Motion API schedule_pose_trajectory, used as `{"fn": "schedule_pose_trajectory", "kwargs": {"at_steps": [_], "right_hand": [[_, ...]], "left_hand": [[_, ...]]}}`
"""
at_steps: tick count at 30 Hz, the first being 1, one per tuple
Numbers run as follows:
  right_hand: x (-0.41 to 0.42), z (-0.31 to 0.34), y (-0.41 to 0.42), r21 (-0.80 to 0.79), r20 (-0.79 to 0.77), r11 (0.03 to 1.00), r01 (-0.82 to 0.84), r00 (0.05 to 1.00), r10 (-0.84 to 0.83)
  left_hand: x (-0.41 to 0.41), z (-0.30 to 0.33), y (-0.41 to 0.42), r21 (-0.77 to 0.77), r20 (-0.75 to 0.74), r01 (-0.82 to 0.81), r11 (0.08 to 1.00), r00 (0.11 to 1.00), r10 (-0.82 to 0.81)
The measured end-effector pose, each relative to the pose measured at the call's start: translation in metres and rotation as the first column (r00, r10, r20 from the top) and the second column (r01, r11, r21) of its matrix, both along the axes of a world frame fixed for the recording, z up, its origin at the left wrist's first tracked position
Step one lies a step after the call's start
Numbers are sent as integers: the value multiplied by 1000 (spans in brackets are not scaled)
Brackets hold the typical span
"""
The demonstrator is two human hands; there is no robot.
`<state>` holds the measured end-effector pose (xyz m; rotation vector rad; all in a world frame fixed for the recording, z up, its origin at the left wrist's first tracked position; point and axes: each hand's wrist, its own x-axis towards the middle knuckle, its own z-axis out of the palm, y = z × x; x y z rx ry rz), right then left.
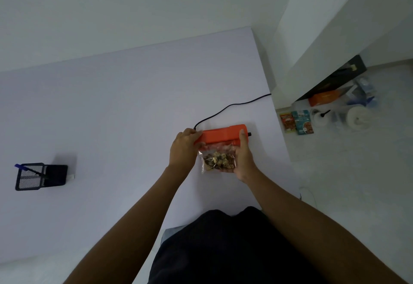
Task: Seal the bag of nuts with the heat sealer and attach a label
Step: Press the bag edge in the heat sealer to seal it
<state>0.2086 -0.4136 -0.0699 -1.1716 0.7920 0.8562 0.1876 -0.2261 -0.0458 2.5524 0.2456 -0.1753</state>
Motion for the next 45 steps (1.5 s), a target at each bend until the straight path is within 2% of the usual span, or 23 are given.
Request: {"fn": "schedule_pose_trajectory", "kwargs": {"at_steps": [45], "right_hand": [[4, 10, -1, -89, -2, 993, -80, 997, 80]], "left_hand": [[7, 4, 0, -49, -70, -43, 998, 997, 40]]}}
